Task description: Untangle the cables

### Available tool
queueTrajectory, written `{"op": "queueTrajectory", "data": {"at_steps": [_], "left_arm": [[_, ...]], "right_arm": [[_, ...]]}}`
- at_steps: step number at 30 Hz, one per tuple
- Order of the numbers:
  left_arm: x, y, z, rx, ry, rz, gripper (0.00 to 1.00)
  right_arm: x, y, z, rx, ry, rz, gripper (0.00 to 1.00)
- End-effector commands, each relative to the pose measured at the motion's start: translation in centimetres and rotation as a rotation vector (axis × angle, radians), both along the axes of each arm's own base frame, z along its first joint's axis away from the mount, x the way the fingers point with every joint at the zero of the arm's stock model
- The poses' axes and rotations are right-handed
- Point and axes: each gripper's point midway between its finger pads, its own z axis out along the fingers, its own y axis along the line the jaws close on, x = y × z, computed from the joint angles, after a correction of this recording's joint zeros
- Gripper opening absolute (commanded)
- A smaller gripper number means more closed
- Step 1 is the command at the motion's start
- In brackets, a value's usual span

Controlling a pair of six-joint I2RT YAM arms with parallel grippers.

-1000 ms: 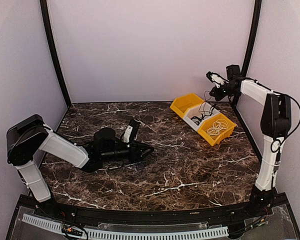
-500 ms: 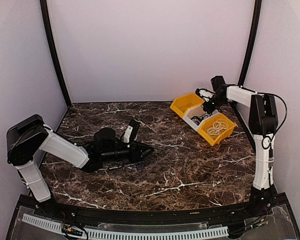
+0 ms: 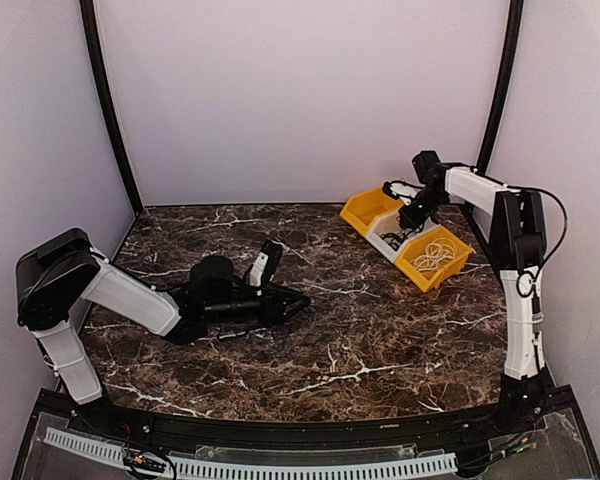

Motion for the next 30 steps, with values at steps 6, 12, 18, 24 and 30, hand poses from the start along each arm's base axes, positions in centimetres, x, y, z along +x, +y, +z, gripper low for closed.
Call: {"op": "queueTrajectory", "data": {"at_steps": [6,12,18,24,30], "left_arm": [[-0.4,0.0,0.7,-0.023,-0.006,-0.015,0.38],[-0.4,-0.2,0.8,-0.023,-0.013,-0.023,0.38],[-0.4,-0.4,0.9,-0.016,-0.015,-0.031,0.38],[-0.6,0.1,0.8,-0.009,-0.013,-0.020,0.38],[-0.6,0.3,0.6,-0.008,-0.008,-0.012,0.38]], "right_arm": [[-2.2,0.1,4.8,-0.012,-0.027,0.005,0.33],[-2.4,-1.7,8.6,-0.046,-0.137,-0.038,0.42],[-1.5,-3.7,8.6,-0.006,-0.145,-0.110,0.42],[0.1,-5.8,7.8,0.031,-0.127,-0.185,0.48],[0.4,-5.6,5.5,0.078,-0.064,-0.189,0.50]]}}
